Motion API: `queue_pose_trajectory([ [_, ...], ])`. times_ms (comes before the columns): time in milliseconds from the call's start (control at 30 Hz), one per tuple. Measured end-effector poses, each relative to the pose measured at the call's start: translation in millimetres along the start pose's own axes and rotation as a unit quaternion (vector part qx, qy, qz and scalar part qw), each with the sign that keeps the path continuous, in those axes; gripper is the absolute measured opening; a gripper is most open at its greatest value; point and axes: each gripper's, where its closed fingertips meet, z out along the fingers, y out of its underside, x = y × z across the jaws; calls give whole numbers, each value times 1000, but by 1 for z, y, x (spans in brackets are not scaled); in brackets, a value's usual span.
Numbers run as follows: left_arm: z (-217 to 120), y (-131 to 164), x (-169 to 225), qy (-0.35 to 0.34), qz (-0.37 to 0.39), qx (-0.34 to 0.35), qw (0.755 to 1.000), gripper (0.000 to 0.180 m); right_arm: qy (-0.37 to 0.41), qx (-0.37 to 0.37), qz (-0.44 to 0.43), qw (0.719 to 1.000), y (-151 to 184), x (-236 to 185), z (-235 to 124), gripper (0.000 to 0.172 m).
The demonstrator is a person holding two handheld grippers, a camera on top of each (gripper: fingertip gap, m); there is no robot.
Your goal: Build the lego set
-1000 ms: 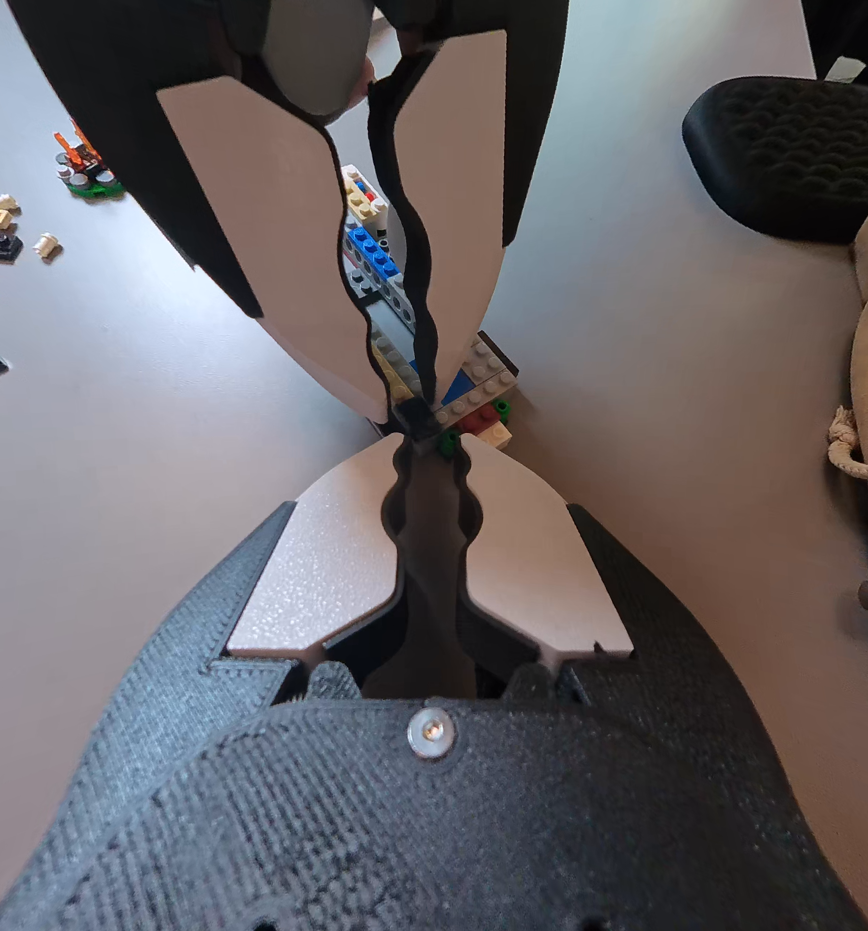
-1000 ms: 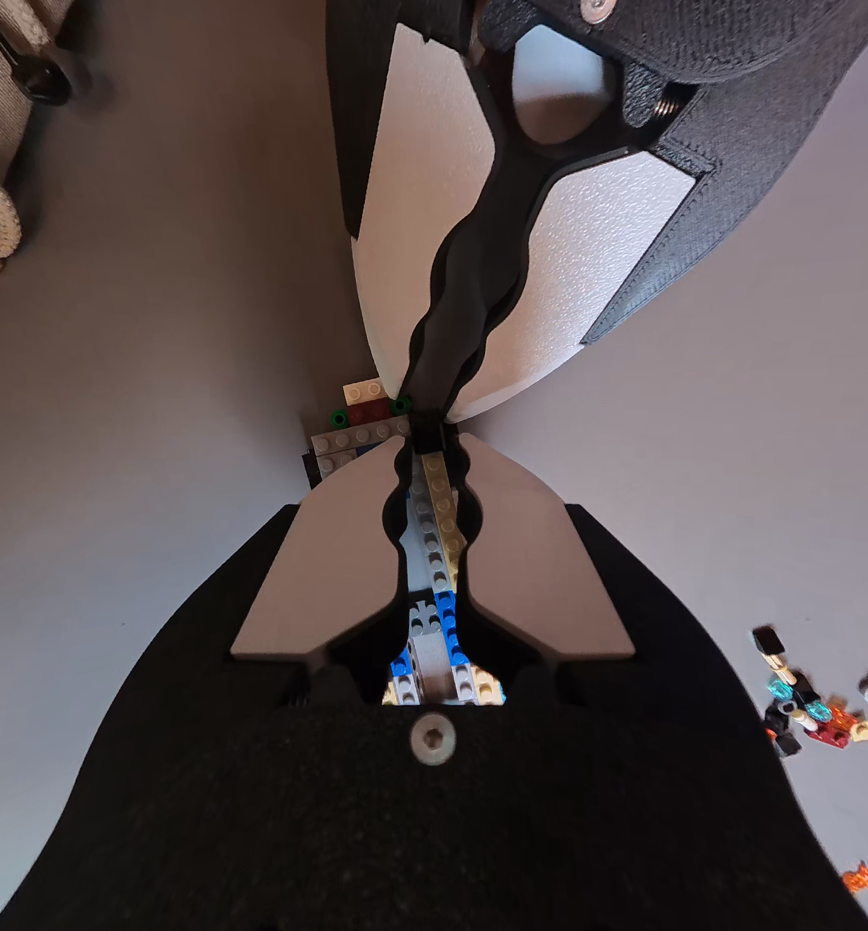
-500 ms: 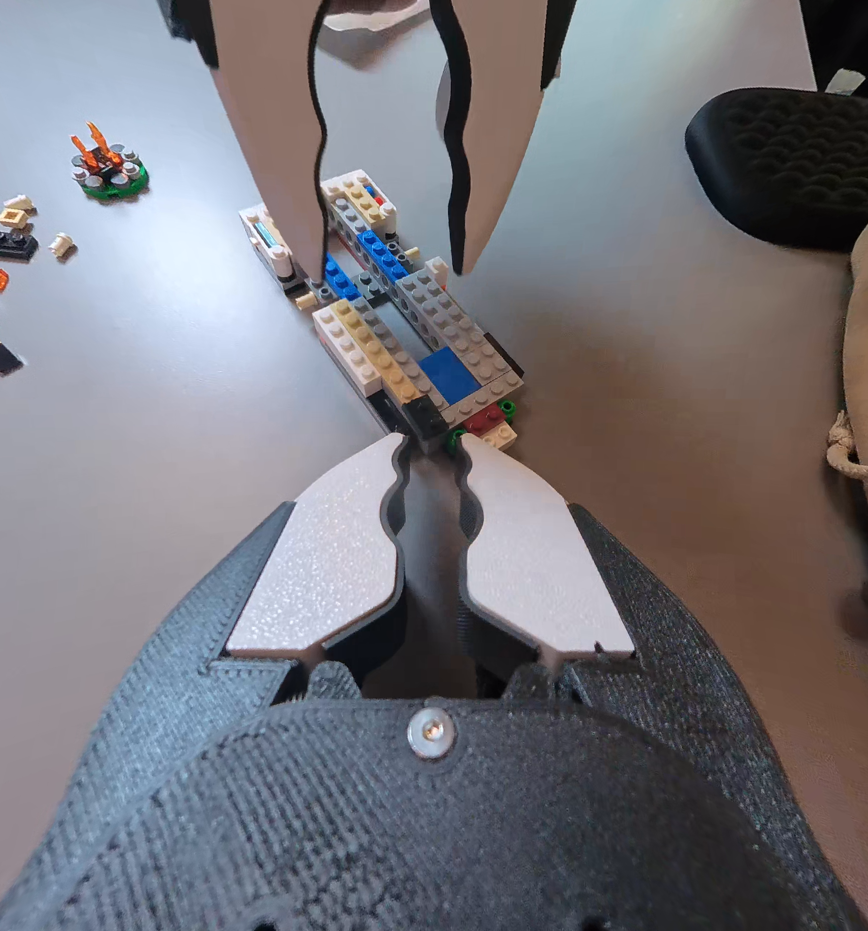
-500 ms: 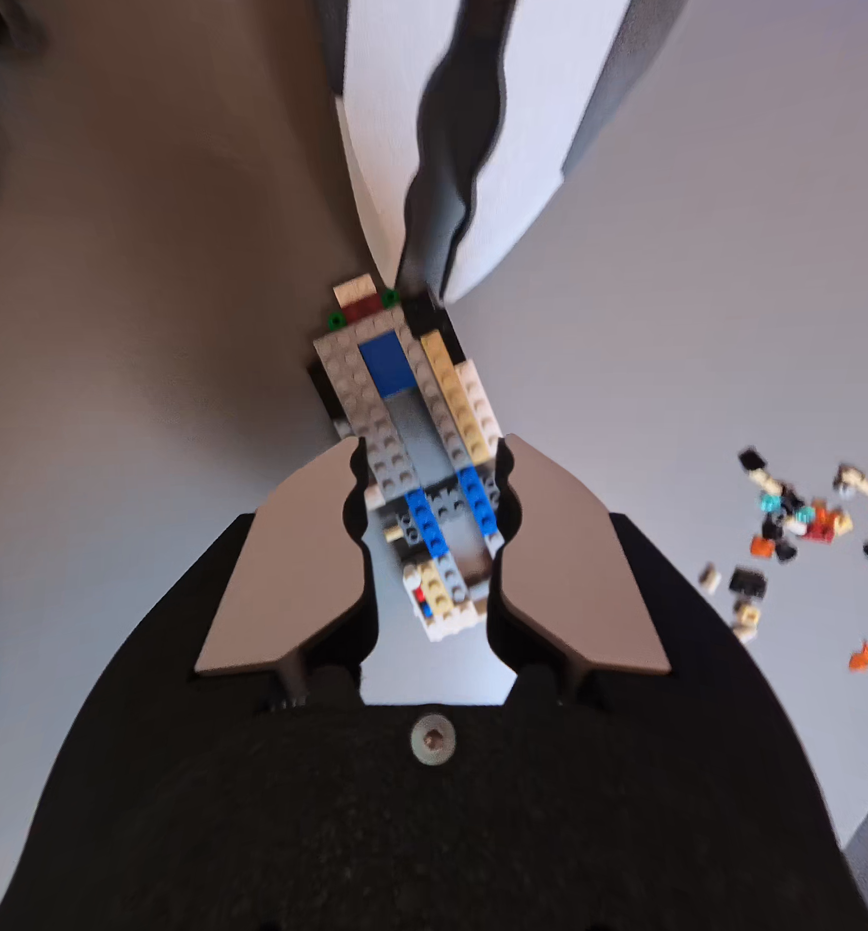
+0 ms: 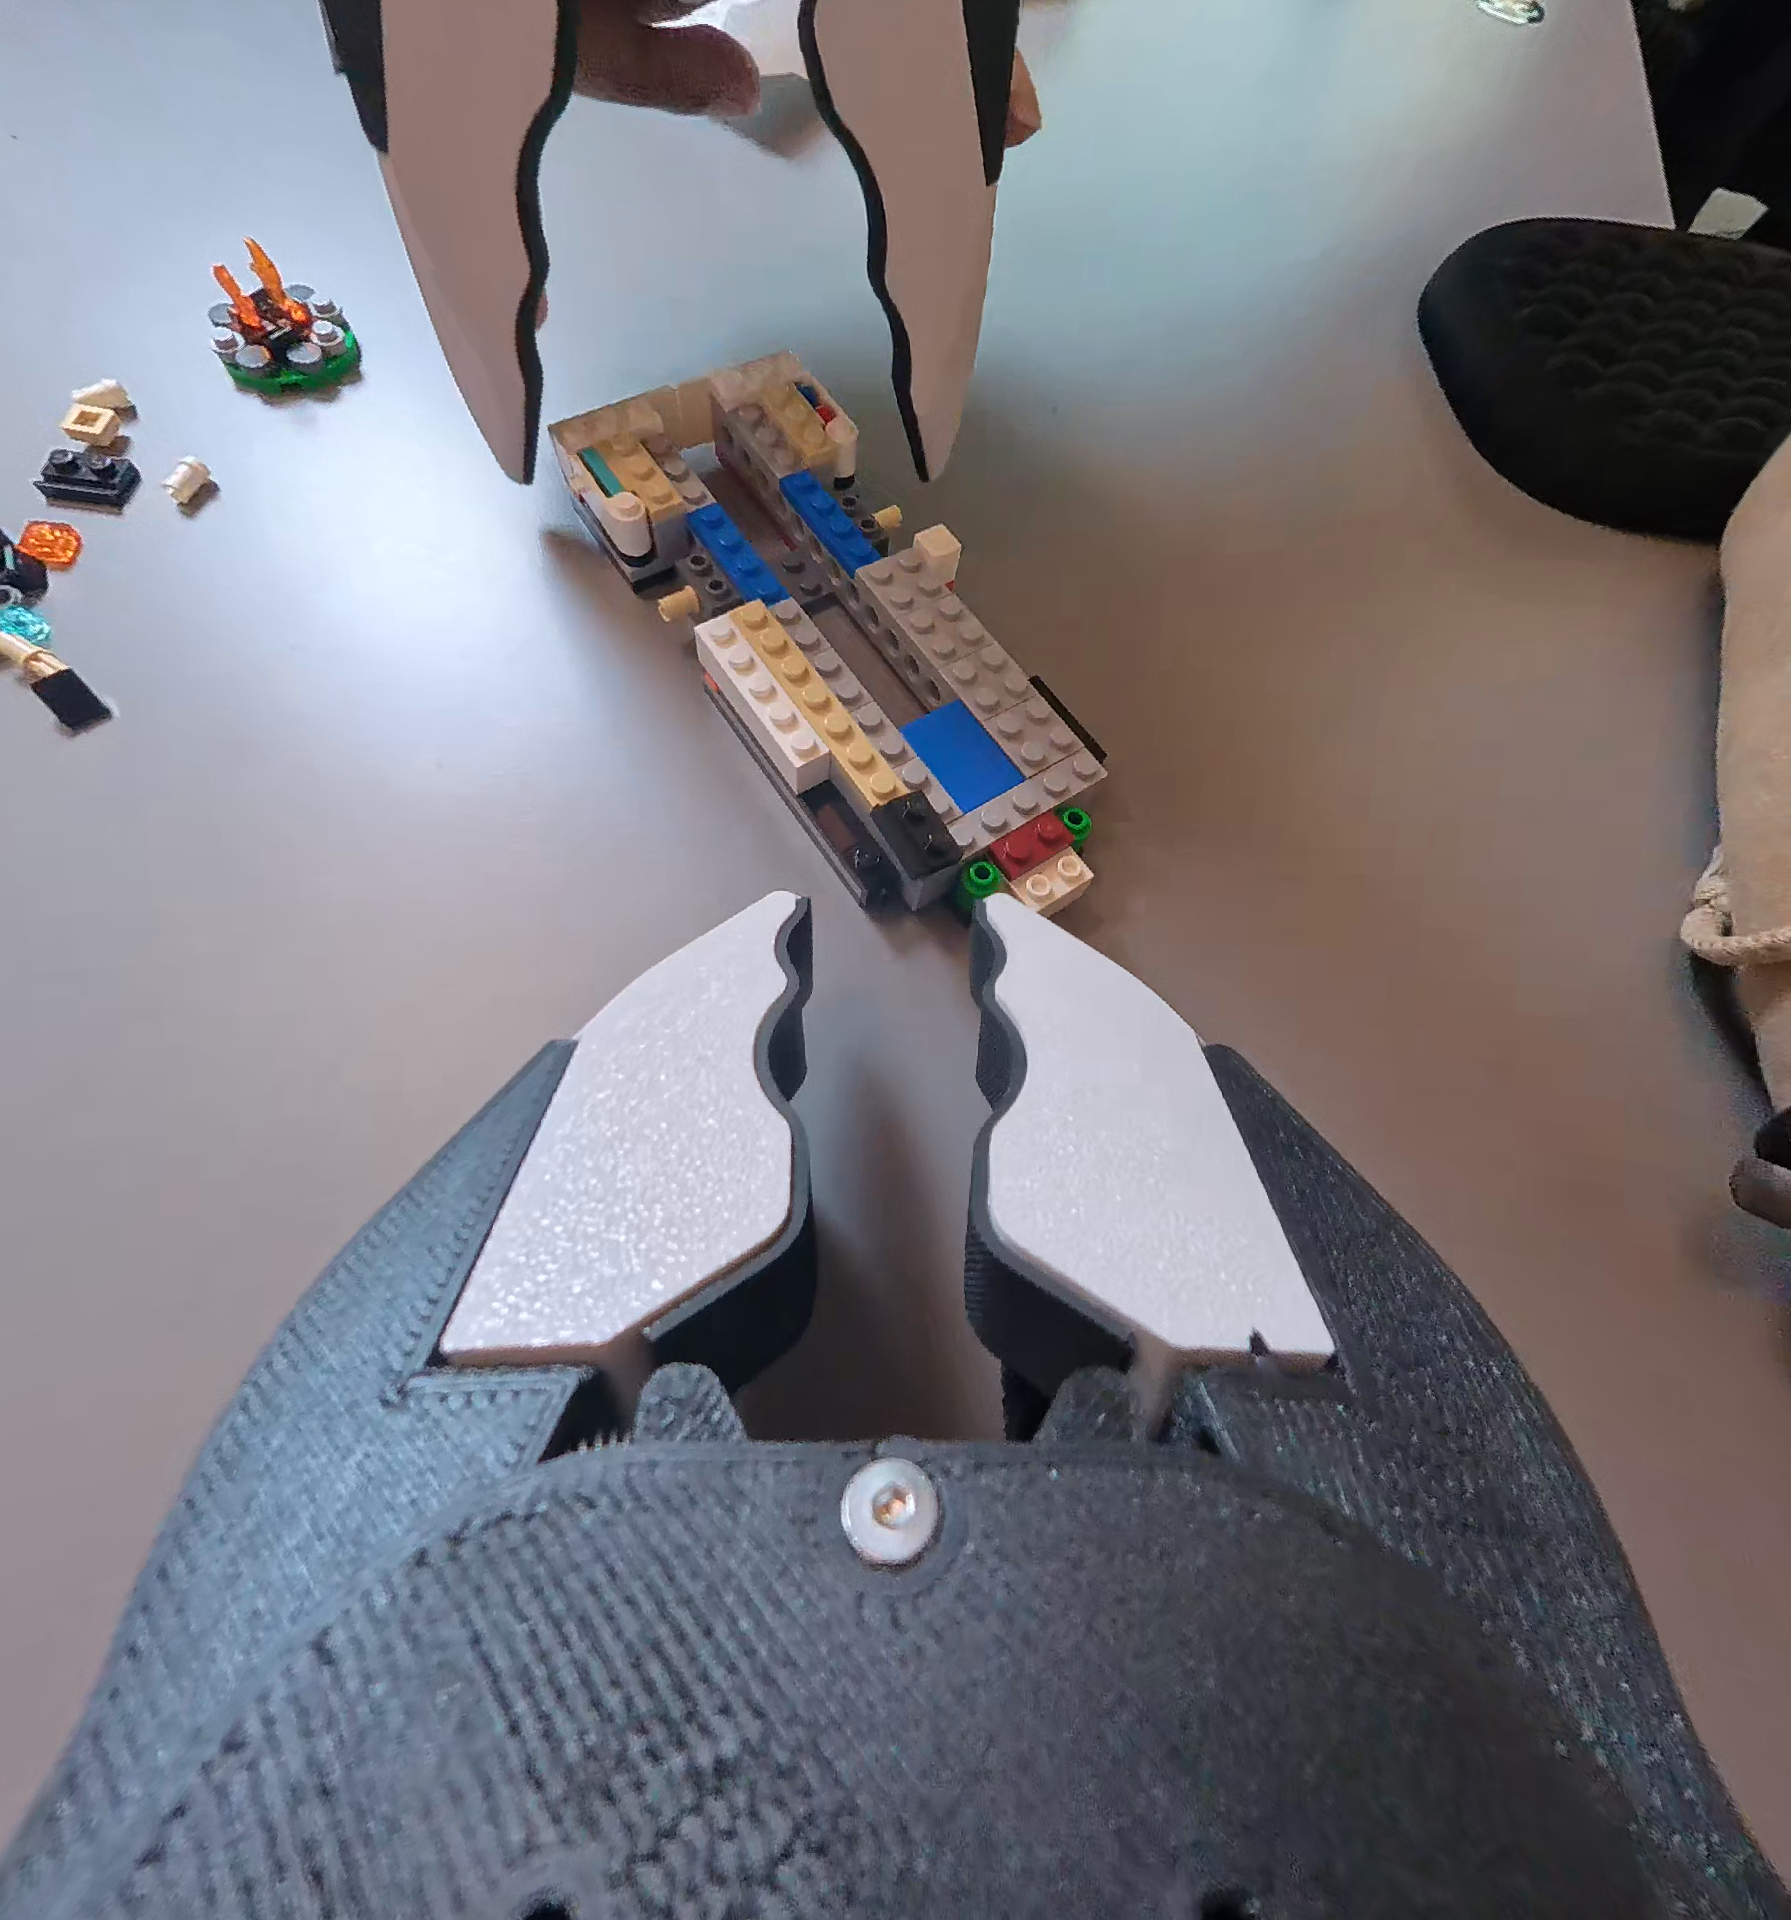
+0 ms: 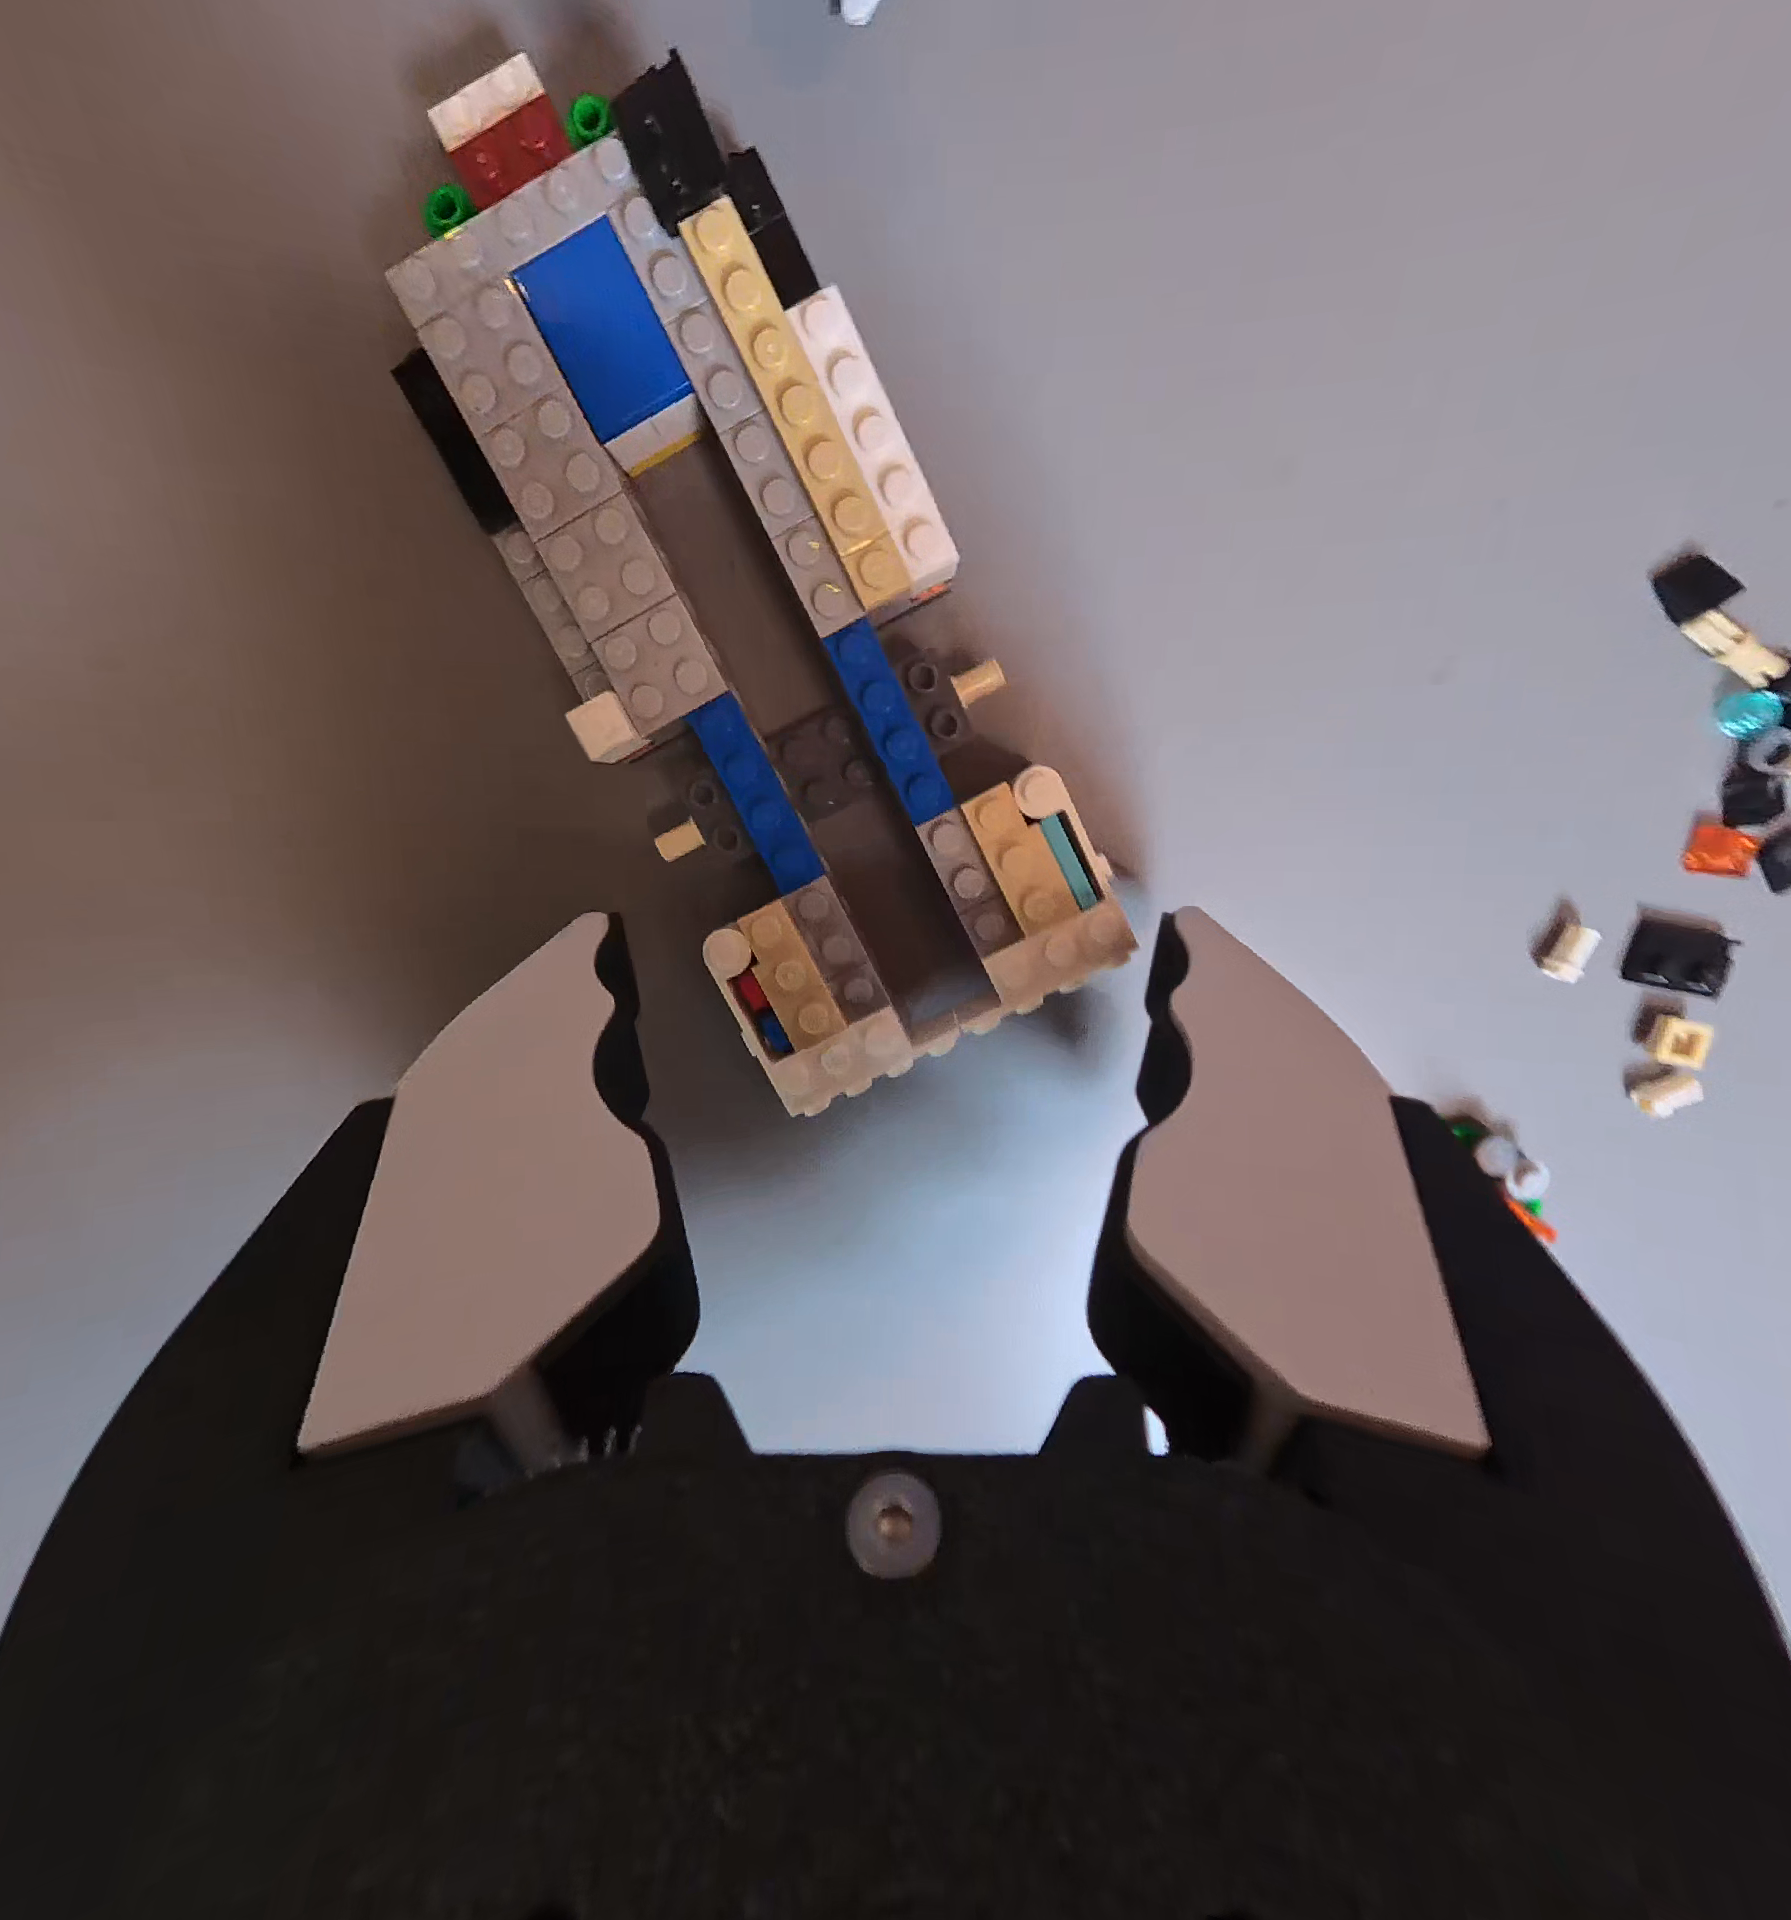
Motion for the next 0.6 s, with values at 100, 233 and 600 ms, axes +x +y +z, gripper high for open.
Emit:
queue_pose_trajectory([
  [100, 0, 2, 0, 2, 1, -5, 1000, 29, 2, 7, -2, 1000, -1, -1, 1, 87],
  [233, 1, 3, 2, 14, -3, -6, 1000, 28, 28, 23, 13, 999, 0, -10, -2, 78],
  [600, 9, 3, 19, 41, 23, -14, 999, 26, 86, 33, -6, 996, -29, -35, -16, 82],
])
